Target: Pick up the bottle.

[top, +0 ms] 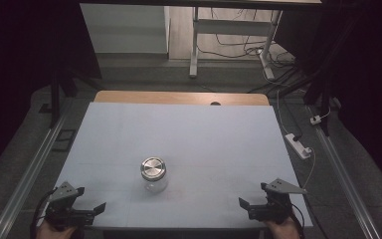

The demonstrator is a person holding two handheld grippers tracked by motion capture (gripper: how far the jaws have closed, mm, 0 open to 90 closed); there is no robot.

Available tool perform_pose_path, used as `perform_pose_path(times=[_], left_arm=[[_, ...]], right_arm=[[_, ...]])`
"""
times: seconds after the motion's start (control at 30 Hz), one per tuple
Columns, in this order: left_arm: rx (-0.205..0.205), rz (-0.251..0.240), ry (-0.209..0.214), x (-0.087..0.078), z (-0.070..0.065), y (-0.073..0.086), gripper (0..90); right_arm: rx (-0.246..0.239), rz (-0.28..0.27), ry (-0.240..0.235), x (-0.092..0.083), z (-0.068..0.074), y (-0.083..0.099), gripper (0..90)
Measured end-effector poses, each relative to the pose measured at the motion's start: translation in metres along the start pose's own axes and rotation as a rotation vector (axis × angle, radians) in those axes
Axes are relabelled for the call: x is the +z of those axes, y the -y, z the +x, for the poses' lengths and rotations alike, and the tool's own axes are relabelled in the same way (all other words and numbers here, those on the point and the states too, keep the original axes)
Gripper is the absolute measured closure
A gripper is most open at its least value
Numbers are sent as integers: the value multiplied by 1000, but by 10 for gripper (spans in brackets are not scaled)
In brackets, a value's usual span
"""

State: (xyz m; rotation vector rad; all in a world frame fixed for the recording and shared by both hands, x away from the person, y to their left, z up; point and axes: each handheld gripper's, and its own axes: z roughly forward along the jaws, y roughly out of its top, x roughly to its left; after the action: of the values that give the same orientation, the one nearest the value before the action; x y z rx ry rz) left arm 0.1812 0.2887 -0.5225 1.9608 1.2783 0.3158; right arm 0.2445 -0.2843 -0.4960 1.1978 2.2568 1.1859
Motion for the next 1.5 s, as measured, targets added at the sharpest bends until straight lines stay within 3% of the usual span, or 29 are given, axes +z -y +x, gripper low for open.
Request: perform_pose_path(times=[0.13,0.43,0.73,0.97,1.07,1.13,1.5], left_arm=[[26,21,-8,2,-3,-1,22],[71,50,-11,6,-8,-3,25],[57,64,2,6,-5,-4,16],[85,78,-28,7,-10,-4,0],[84,70,-36,7,-12,-5,0],[79,41,-21,6,-13,-6,0],[78,-10,35,4,-14,-10,0]], right_arm=[[-22,8,5,1,3,-1,0],[-6,0,12,1,0,0,0],[22,1,0,1,-3,0,0],[13,13,-3,2,-2,-1,0],[9,13,-7,2,-2,-1,0],[5,14,-8,3,-1,-1,0],[-5,23,-12,3,0,-2,0]])
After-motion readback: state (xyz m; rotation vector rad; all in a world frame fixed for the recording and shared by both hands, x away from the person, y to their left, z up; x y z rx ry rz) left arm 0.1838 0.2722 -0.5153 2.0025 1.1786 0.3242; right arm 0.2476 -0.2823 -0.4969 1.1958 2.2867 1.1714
